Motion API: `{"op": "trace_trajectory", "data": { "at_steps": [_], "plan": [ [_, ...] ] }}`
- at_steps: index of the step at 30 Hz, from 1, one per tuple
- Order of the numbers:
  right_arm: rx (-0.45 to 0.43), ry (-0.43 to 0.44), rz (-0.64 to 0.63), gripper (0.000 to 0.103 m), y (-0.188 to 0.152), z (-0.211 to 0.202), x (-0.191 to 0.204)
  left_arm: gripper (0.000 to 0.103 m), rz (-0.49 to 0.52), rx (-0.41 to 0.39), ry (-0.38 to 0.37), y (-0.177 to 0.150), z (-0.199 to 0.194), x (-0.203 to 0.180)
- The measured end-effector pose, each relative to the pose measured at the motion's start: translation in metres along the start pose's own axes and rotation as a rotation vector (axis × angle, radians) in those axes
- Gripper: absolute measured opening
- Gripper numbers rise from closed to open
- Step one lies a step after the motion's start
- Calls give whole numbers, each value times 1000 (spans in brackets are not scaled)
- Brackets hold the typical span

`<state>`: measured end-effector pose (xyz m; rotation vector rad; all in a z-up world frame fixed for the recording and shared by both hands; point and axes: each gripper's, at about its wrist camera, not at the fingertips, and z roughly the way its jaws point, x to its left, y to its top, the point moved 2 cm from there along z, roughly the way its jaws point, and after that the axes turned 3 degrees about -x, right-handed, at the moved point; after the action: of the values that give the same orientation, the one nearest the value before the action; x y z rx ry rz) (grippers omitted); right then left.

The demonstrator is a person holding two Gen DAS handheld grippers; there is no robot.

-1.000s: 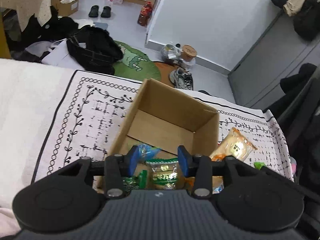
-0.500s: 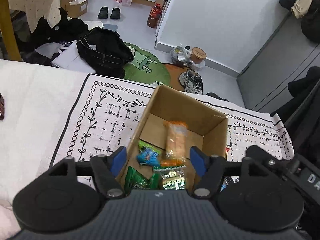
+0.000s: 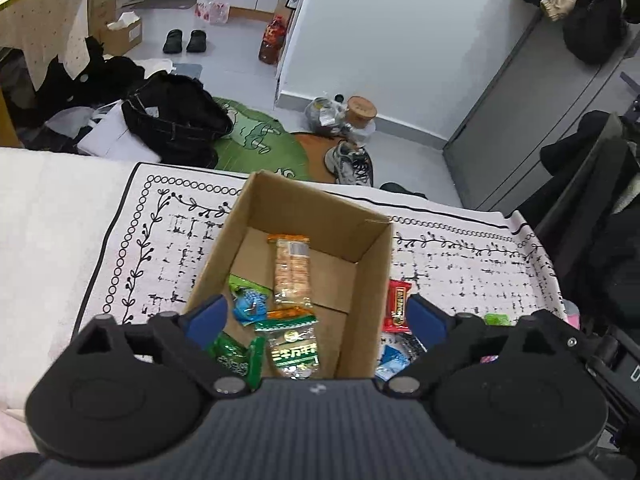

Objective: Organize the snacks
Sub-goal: 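Withdraw both tools from the box back over the snack pile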

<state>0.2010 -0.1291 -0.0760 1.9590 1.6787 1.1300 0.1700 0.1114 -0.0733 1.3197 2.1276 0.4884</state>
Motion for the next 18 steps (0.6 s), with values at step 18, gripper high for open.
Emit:
{"op": "trace_trajectory", "data": {
  "at_steps": [18],
  "plan": [
    [-35, -54, 43, 103, 7, -38, -71, 103, 86, -28, -39, -28, -20, -53]
  ]
}}
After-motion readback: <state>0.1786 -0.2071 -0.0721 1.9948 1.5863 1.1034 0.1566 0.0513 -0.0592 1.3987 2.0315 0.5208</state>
